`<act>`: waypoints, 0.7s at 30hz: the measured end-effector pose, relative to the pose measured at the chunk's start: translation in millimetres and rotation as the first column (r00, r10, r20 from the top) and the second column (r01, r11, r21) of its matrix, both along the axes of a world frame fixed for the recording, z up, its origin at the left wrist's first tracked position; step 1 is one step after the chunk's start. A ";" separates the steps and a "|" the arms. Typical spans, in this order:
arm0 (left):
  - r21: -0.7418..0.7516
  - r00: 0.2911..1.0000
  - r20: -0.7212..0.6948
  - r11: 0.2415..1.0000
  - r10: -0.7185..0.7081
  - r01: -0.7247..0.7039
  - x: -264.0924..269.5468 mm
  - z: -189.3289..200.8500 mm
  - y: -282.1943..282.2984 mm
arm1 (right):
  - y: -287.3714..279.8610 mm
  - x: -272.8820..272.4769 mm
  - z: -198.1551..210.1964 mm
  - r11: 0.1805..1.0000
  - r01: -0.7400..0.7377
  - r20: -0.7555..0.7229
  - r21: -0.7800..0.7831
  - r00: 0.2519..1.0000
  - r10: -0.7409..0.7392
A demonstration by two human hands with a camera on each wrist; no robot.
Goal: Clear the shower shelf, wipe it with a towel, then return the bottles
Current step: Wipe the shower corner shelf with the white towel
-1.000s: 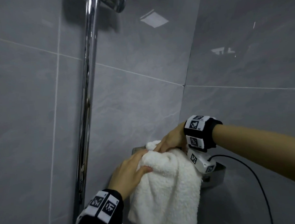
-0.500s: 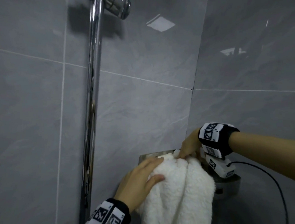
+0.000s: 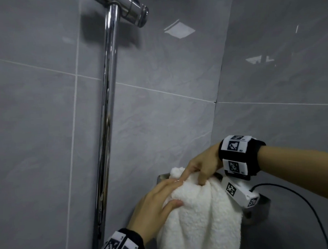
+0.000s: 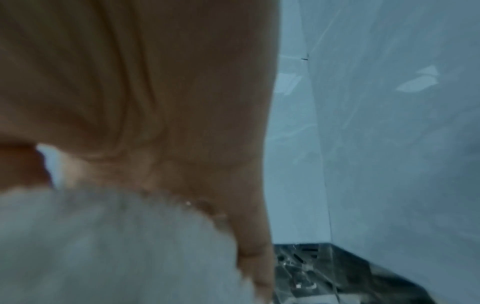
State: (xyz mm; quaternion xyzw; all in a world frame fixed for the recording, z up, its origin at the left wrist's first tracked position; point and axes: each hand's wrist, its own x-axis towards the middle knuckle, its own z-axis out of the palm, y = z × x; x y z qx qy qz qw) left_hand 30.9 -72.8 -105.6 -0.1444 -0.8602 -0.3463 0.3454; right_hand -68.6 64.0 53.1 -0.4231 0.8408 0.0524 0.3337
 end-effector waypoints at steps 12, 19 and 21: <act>0.032 0.989 -0.028 0.989 0.145 -0.145 -11.9 20.1 -10.3 | -24.5 -4.6 -2.2 0.966 -0.023 -0.395 0.257 0.910 0.127; 0.016 0.991 0.121 0.998 0.052 -0.055 -5.1 19.9 -2.0 | -3.0 -18.2 -3.4 0.988 0.093 -0.510 0.121 0.860 -0.019; -0.002 0.992 0.107 0.998 0.062 -0.062 -1.7 21.6 0.4 | -1.4 -11.6 -1.9 0.974 0.132 -0.499 0.182 0.866 -0.025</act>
